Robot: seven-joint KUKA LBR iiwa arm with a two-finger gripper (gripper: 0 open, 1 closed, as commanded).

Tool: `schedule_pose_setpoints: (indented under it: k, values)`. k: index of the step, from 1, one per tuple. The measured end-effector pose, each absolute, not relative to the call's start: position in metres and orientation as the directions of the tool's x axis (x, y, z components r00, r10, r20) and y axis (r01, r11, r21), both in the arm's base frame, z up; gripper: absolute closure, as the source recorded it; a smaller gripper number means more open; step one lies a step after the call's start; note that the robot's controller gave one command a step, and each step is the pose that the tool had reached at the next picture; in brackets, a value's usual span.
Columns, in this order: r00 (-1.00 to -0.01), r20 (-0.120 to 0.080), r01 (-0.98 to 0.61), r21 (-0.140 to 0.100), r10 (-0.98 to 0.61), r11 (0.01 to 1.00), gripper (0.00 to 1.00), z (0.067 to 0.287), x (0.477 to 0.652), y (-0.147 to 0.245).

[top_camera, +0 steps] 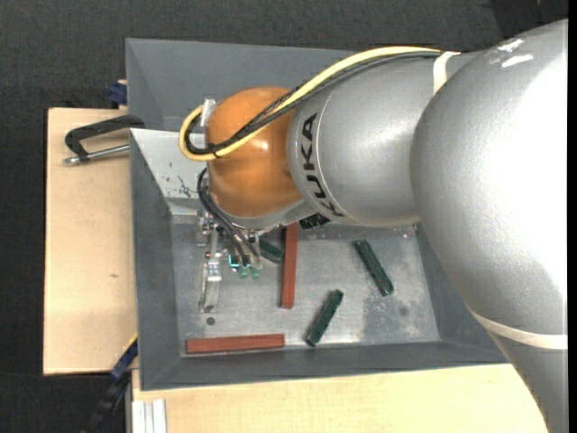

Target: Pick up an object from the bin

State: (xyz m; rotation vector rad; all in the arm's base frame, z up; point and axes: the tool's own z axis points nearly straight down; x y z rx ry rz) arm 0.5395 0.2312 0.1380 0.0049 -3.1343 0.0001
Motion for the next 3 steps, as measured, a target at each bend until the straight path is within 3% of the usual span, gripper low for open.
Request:
schedule_pose_setpoints:
  k: [1, 2, 3]
  values:
    - [-1.000, -0.001, -0.001, 0.002, -0.001, 1.000, 0.00, 0.143, 0.542, 0.230]
    - [-0.979, -0.009, -0.204, 0.003, -0.203, 0.979, 0.00, 0.115, 0.535, 0.219]
    - [-0.925, 0.003, -0.379, 0.001, -0.379, 0.925, 0.00, 0.087, 0.531, 0.206]
